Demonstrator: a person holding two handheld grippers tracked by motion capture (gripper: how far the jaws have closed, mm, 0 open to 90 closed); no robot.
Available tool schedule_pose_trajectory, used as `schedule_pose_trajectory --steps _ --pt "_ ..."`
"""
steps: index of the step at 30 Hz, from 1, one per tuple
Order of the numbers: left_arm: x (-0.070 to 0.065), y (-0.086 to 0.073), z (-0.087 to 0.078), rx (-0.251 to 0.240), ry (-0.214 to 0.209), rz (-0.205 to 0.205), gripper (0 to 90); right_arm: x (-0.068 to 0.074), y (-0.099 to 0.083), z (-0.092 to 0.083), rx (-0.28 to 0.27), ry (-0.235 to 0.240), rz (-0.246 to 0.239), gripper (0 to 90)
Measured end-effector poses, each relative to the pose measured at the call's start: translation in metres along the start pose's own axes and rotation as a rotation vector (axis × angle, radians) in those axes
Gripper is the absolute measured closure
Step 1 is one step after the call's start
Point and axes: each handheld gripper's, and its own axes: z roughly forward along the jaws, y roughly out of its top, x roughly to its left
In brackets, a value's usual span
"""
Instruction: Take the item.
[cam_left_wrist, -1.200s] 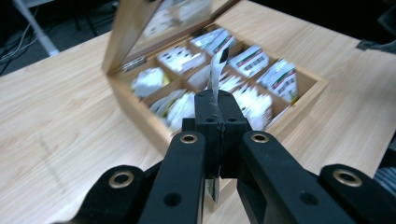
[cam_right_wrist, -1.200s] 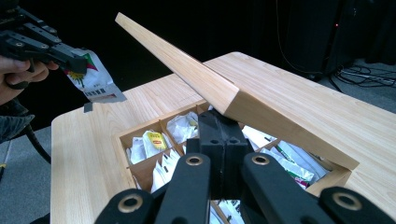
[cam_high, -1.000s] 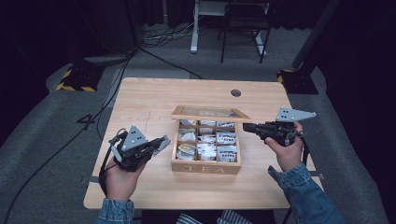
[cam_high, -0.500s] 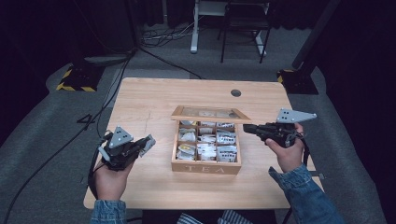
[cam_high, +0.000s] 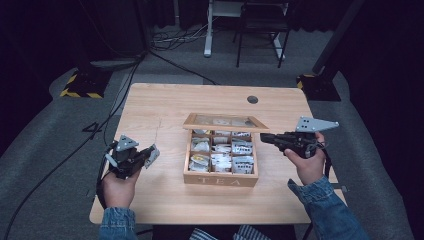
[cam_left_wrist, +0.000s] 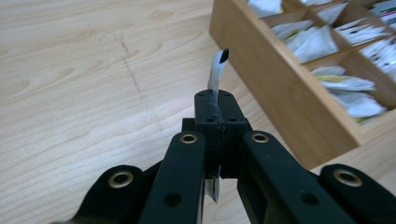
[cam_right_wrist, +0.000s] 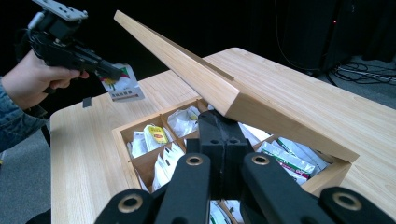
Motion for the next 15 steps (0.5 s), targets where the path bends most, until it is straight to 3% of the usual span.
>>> schedule_pose_trajectory --steps 2,8,15 --pt "0.004 -0.004 0.007 0.012 -0.004 -0.021 89.8 0.000 0.000 0.000 0.002 0.001 -0.001 90.0" --pt "0.002 -0.006 0.016 0.011 -0.048 -0.028 89.8 0.000 0.000 0.001 0.005 0.001 -0.002 90.0" --pt "0.001 -0.007 0.023 0.032 -0.042 -0.031 89.7 0.000 0.000 0.001 0.006 0.001 -0.002 90.0"
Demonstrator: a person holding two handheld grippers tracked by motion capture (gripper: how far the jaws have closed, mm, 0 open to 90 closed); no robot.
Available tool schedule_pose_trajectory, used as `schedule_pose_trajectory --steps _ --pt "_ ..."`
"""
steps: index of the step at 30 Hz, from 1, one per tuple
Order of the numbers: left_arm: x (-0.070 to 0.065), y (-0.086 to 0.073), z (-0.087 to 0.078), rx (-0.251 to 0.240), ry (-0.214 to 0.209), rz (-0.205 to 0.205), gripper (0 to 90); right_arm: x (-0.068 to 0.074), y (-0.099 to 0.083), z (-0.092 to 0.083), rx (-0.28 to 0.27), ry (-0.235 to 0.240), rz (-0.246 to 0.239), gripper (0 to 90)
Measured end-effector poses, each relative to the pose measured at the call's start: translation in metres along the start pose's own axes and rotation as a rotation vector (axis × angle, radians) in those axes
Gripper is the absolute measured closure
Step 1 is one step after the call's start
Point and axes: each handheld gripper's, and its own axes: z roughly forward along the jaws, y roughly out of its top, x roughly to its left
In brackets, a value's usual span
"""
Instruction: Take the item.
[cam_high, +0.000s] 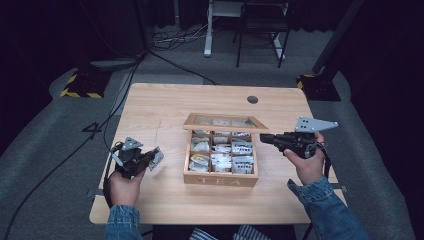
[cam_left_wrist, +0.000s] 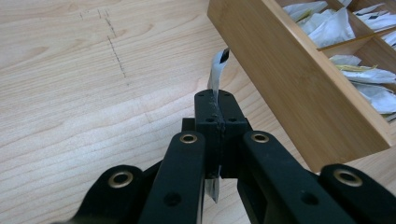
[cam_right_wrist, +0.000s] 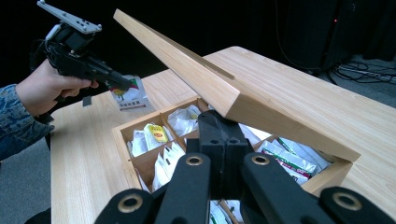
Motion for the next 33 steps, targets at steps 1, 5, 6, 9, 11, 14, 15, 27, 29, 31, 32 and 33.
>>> schedule_pose_trajectory --steps 1,5,6,9,11,14,15,27,29,31,32,33 --pt "-0.001 0.000 0.001 0.001 -0.005 -0.001 89.7 0.000 0.000 0.000 0.000 0.000 0.000 90.0" --pt "-0.004 0.001 0.005 0.014 0.002 0.015 89.7 0.000 0.000 0.000 0.001 0.002 0.001 90.0" --pt "-0.004 0.002 0.008 0.023 0.007 0.016 89.7 0.000 0.000 0.001 0.001 0.002 0.001 90.0" --pt "-0.003 0.002 0.009 0.027 0.017 0.019 89.6 0.000 0.000 0.001 0.001 0.002 0.001 90.0" --pt "-0.003 0.002 0.010 0.032 0.023 0.012 89.2 0.000 0.000 0.001 0.001 0.003 0.000 90.0" --pt "-0.002 0.002 0.011 0.042 0.022 0.008 84.6 0.000 0.000 0.001 0.001 0.003 0.000 90.0" --pt "-0.002 0.002 0.011 0.046 0.027 0.006 84.6 0.000 0.000 0.001 0.001 0.003 0.000 90.0" --pt "0.003 0.001 0.009 0.031 0.163 0.018 50.6 0.000 0.000 0.001 0.002 0.003 0.000 90.0" --pt "0.005 0.000 0.005 0.019 0.187 0.012 48.7 0.000 0.000 0.001 0.002 0.003 0.000 90.0" --pt "0.006 0.000 0.001 0.007 0.207 0.014 47.0 0.000 0.000 0.001 0.002 0.003 0.000 90.0" --pt "0.007 0.000 -0.001 0.001 0.216 0.017 46.6 0.000 0.000 0.001 0.002 0.003 0.000 90.0" --pt "0.007 0.000 -0.004 -0.006 0.224 0.020 46.4 0.000 0.000 0.001 0.002 0.002 0.000 90.0"
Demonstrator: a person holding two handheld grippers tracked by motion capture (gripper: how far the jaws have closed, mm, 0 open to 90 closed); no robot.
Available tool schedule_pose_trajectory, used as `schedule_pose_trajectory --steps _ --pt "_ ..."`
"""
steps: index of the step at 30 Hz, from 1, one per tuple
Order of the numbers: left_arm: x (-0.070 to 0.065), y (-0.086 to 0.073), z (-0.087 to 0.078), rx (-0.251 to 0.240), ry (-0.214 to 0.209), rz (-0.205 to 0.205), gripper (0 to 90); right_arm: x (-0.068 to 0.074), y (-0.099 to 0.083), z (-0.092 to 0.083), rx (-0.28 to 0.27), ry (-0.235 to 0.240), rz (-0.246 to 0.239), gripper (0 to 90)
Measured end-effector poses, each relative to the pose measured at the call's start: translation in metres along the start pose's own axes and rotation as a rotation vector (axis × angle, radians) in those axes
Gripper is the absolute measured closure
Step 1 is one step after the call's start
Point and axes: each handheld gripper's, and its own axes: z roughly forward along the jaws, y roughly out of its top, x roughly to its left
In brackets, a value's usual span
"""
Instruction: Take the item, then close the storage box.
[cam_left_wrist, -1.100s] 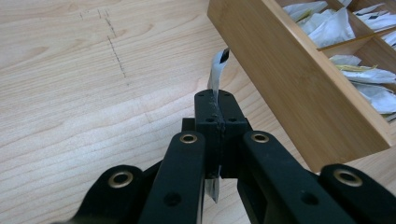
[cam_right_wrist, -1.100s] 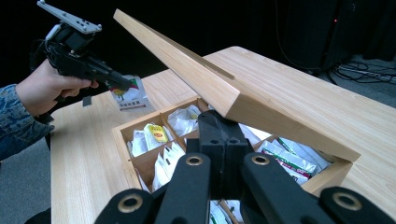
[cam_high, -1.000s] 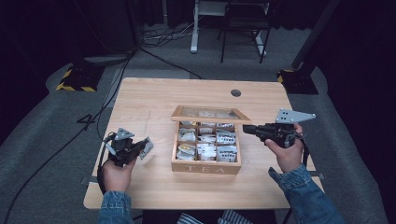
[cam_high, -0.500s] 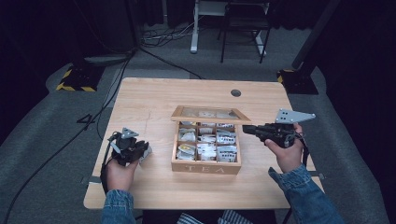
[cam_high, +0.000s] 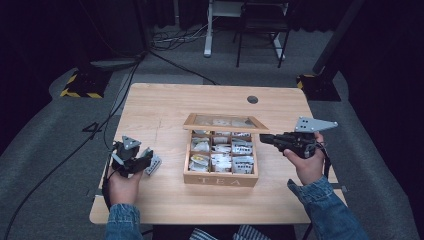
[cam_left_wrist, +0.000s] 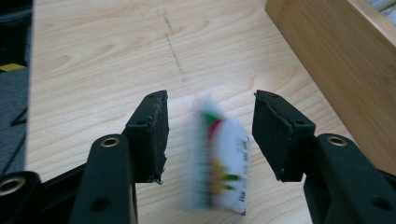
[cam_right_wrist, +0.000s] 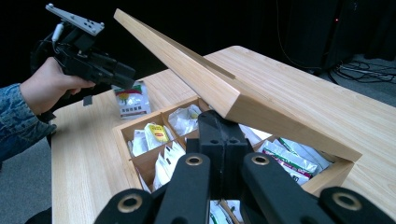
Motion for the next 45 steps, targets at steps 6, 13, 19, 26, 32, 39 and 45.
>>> schedule_pose_trajectory --steps 6,13,19,26,32,39,45 --pt "-0.005 -0.001 -0.010 -0.028 -0.034 0.011 46.0 0.000 0.000 0.000 0.001 0.001 0.001 90.0" --pt "-0.030 -0.003 -0.027 -0.029 -0.112 0.112 45.9 0.000 0.000 0.000 0.003 0.003 0.001 90.0" --pt "-0.050 -0.019 -0.039 -0.038 -0.191 0.147 45.4 0.000 0.000 0.000 0.005 0.002 0.002 90.0" --pt "-0.064 -0.044 -0.025 -0.025 -0.224 0.170 45.3 0.001 0.000 0.000 0.009 0.003 0.002 90.0" --pt "-0.072 -0.059 -0.013 0.013 -0.263 0.172 44.8 0.001 -0.001 -0.001 0.013 0.003 -0.003 90.0" --pt "-0.079 -0.069 -0.002 0.077 -0.287 0.198 44.7 0.002 -0.003 -0.004 0.033 0.016 -0.001 90.0" --pt "-0.080 -0.069 0.004 0.104 -0.280 0.208 43.0 0.003 -0.005 -0.004 0.067 0.038 0.005 90.0"
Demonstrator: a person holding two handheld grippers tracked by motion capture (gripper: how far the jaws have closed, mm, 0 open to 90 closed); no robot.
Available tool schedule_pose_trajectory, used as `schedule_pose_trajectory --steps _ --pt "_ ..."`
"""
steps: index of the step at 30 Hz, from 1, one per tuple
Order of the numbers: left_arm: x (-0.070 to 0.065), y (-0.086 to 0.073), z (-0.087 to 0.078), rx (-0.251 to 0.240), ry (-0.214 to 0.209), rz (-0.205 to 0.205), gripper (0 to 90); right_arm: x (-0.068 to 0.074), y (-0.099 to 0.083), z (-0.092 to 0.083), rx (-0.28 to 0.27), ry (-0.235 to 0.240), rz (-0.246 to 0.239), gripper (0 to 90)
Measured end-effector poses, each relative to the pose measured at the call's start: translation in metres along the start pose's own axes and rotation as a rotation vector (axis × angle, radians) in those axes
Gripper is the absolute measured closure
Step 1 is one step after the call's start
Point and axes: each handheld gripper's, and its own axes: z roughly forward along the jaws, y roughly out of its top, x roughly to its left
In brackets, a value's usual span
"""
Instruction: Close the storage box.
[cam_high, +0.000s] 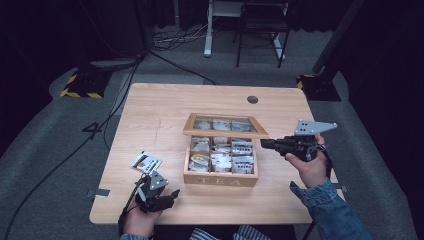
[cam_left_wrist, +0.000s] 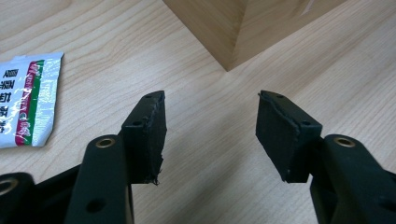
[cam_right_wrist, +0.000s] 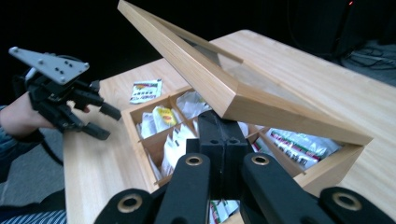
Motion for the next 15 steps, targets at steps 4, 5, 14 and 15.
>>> schedule_pose_trajectory --steps 4,5,14,15 --pt "0.0025 -0.0023 0.0026 0.020 0.017 0.000 42.2 -0.0003 -0.0016 0.0002 0.017 0.017 0.011 90.0" --pt "0.0023 -0.0030 0.0036 0.020 0.019 -0.003 42.0 0.0005 -0.0017 0.0002 0.023 0.015 0.011 90.0" --pt "0.0030 -0.0059 0.0076 0.017 0.021 0.010 38.8 0.0054 -0.0073 0.0014 0.077 0.024 0.007 90.0" --pt "0.0028 -0.0062 0.0078 0.014 0.022 0.009 38.7 0.0062 -0.0081 0.0015 0.084 0.025 0.009 90.0"
